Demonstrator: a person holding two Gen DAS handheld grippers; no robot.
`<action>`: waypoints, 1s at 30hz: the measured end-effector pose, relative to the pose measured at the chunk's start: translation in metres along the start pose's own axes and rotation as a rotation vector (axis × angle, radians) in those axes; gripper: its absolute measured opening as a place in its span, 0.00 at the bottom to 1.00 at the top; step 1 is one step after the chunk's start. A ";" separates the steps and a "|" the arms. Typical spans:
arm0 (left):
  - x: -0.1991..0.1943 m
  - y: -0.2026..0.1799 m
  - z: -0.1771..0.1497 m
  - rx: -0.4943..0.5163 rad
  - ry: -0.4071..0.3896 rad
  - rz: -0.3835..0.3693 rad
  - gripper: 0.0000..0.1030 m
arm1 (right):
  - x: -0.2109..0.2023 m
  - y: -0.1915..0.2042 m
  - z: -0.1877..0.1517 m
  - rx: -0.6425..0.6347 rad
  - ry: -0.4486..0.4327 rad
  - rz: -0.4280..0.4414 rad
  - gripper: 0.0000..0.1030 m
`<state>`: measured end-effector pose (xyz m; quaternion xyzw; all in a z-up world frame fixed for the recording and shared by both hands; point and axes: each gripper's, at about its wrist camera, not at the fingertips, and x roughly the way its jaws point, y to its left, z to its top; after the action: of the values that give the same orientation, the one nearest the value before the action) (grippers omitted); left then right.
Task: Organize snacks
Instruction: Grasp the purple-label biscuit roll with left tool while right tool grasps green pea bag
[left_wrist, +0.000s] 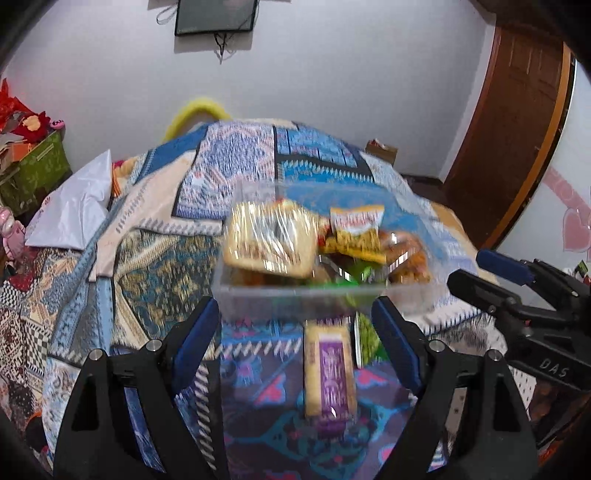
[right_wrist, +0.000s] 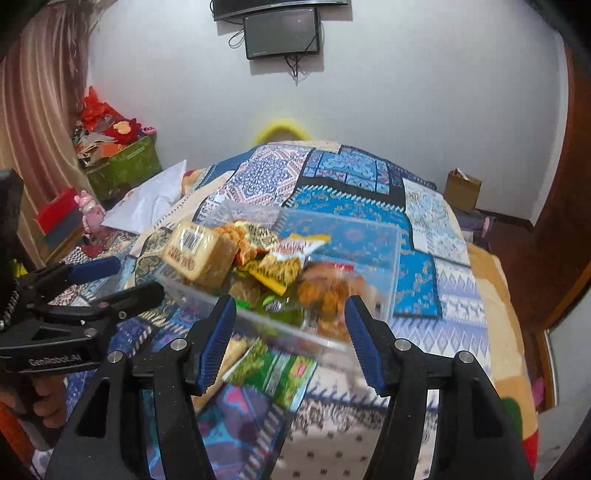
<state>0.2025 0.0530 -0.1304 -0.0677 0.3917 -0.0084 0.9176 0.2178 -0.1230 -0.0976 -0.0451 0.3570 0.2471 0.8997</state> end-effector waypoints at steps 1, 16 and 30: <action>0.002 -0.001 -0.004 0.003 0.010 0.002 0.83 | 0.000 0.000 -0.004 0.005 0.003 0.002 0.57; 0.070 -0.018 -0.049 0.024 0.201 0.021 0.80 | 0.019 -0.008 -0.054 0.059 0.115 0.009 0.57; 0.072 -0.001 -0.058 -0.014 0.208 -0.021 0.44 | 0.058 0.004 -0.051 0.082 0.200 0.048 0.58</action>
<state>0.2106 0.0406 -0.2221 -0.0767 0.4842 -0.0222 0.8713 0.2202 -0.1094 -0.1738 -0.0240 0.4556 0.2479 0.8546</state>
